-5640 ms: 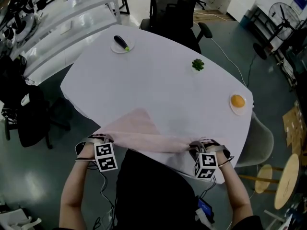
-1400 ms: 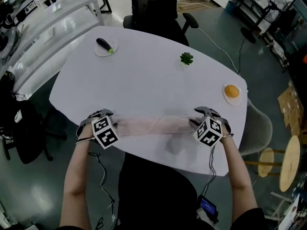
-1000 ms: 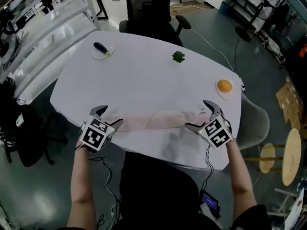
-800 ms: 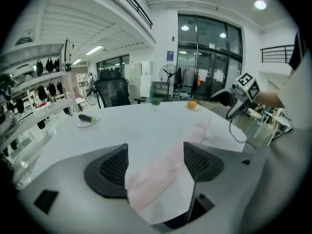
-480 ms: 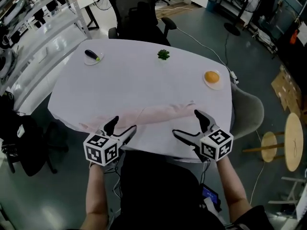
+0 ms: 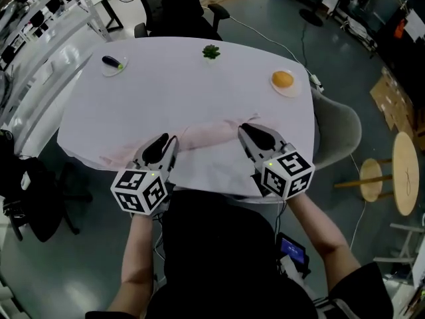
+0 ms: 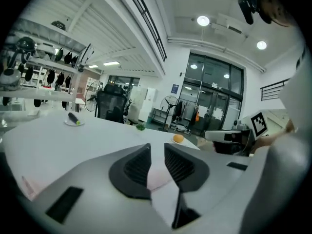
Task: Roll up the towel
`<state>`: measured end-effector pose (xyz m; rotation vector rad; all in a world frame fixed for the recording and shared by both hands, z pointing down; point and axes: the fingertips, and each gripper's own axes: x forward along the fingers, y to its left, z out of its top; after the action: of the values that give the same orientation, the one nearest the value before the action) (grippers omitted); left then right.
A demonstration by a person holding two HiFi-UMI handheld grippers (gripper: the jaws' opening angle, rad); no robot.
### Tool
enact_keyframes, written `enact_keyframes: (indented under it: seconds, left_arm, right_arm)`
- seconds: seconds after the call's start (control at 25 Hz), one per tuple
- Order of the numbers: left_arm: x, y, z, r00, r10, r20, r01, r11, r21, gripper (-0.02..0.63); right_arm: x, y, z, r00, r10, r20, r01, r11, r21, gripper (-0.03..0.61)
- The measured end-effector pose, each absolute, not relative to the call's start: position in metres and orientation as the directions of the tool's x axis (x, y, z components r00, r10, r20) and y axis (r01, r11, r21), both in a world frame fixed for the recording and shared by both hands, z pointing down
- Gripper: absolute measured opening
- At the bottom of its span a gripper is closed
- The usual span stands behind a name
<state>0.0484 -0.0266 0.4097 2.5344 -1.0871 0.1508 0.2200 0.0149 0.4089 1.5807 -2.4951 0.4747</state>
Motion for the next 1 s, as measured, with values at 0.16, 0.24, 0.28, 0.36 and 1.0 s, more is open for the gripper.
enact_keyframes:
  seconds: [0.16, 0.24, 0.28, 0.36, 1.0]
  left_arm:
    - [0.055, -0.025, 0.406, 0.684, -0.694, 0.224, -0.729, -0.637, 0.251, 0.021]
    - [0.056, -0.024, 0.408, 0.687, -0.690, 0.227, -0.726, -0.645, 0.237, 0.014]
    - [0.056, -0.024, 0.409, 0.688, -0.688, 0.230, -0.726, -0.650, 0.227, 0.013]
    - [0.055, -0.023, 0.411, 0.687, -0.687, 0.235, -0.726, -0.656, 0.207, 0.012]
    - [0.048, -0.024, 0.430, 0.667, -0.694, 0.271, -0.745, -0.632, 0.214, 0.012]
  right_arm:
    - [0.207, 0.018, 0.404, -0.485, -0.828, 0.282, -0.874, 0.470, -0.123, 0.009]
    - [0.201, 0.018, 0.406, -0.500, -0.818, 0.285, -0.864, 0.490, -0.110, 0.009]
    - [0.198, 0.017, 0.407, -0.506, -0.813, 0.287, -0.861, 0.498, -0.107, 0.009]
    - [0.192, 0.015, 0.410, -0.518, -0.805, 0.289, -0.853, 0.512, -0.101, 0.008]
    - [0.177, 0.015, 0.437, -0.534, -0.768, 0.353, -0.841, 0.523, -0.136, 0.008]
